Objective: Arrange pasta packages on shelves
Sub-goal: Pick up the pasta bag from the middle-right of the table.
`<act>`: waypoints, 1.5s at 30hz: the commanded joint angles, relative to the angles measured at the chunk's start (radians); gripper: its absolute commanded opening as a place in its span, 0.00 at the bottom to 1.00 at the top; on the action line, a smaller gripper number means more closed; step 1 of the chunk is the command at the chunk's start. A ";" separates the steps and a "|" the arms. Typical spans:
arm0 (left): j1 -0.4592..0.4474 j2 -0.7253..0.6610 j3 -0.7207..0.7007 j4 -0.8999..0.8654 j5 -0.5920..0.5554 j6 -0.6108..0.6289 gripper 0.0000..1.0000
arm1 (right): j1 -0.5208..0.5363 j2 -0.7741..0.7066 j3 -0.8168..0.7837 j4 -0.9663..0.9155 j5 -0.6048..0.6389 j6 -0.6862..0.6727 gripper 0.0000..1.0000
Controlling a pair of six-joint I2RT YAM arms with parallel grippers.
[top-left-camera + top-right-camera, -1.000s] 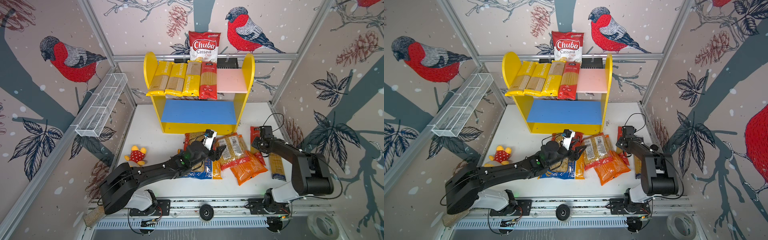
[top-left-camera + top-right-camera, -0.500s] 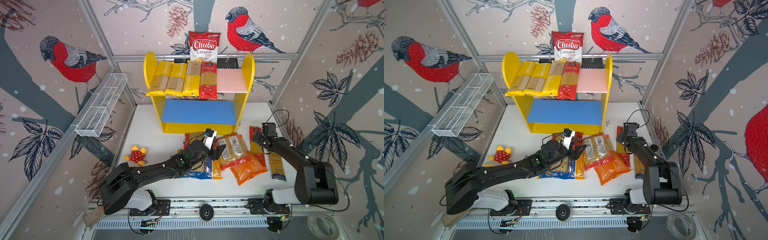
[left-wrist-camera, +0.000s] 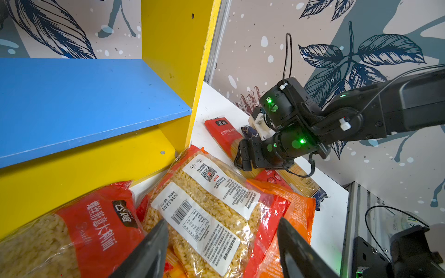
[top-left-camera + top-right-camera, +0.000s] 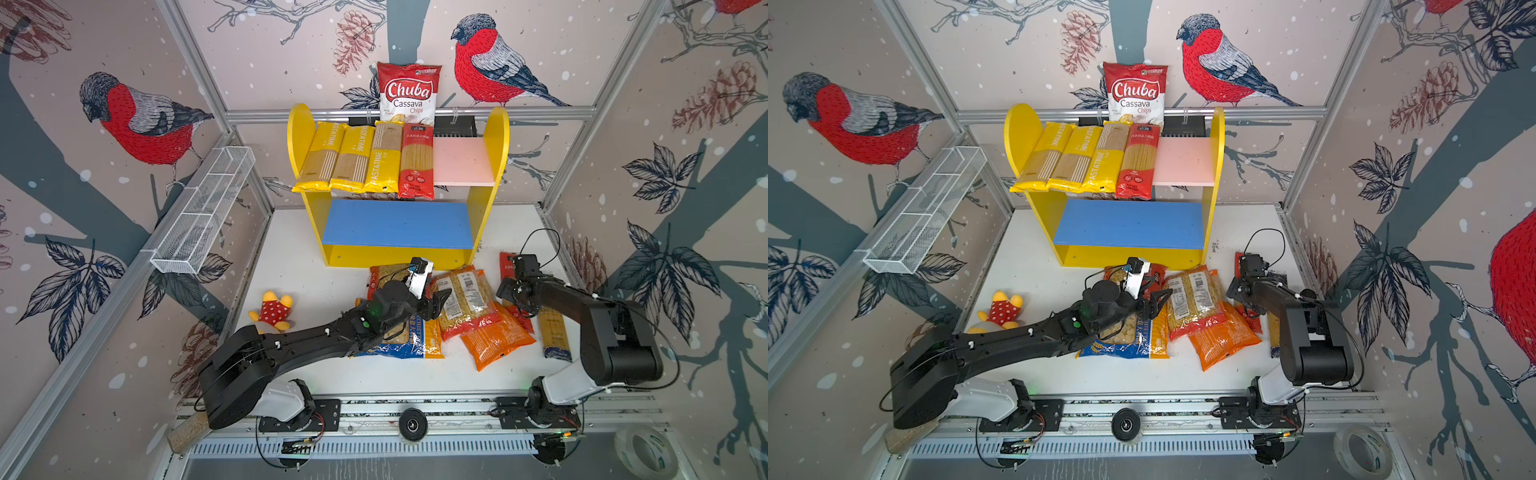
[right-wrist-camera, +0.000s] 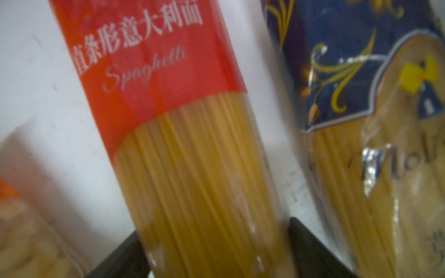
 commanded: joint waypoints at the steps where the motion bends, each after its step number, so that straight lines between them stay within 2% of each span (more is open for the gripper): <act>1: -0.001 -0.011 -0.005 0.015 -0.001 0.006 0.70 | -0.002 0.009 -0.007 -0.016 -0.065 0.006 0.64; 4: -0.001 -0.014 -0.007 0.015 -0.004 0.012 0.70 | -0.002 -0.007 0.002 -0.018 -0.077 -0.001 0.47; 7: -0.001 -0.010 -0.005 0.022 -0.002 0.012 0.70 | -0.002 -0.022 0.015 -0.026 -0.079 -0.010 0.36; 12: -0.001 -0.008 -0.004 0.023 0.002 0.013 0.70 | -0.001 -0.067 0.045 -0.047 -0.053 -0.024 0.29; 21: -0.001 -0.011 -0.002 0.021 -0.008 0.012 0.70 | 0.000 -0.175 0.109 -0.085 0.036 -0.048 0.24; 25: 0.001 -0.015 0.005 0.013 -0.009 -0.003 0.70 | 0.020 -0.226 0.130 -0.124 0.021 -0.037 0.22; 28: 0.037 -0.037 0.021 -0.020 0.000 -0.051 0.70 | 0.101 -0.289 0.127 -0.174 0.008 -0.011 0.22; 33: 0.131 -0.085 0.006 0.010 0.076 -0.174 0.70 | 0.306 -0.458 0.064 -0.227 0.021 0.073 0.23; 40: 0.149 -0.112 -0.020 0.036 0.083 -0.258 0.70 | 0.568 -0.663 -0.099 -0.163 0.007 0.209 0.17; 45: 0.149 -0.113 -0.059 0.096 0.111 -0.309 0.72 | 0.795 -0.731 -0.177 -0.074 0.143 0.228 0.15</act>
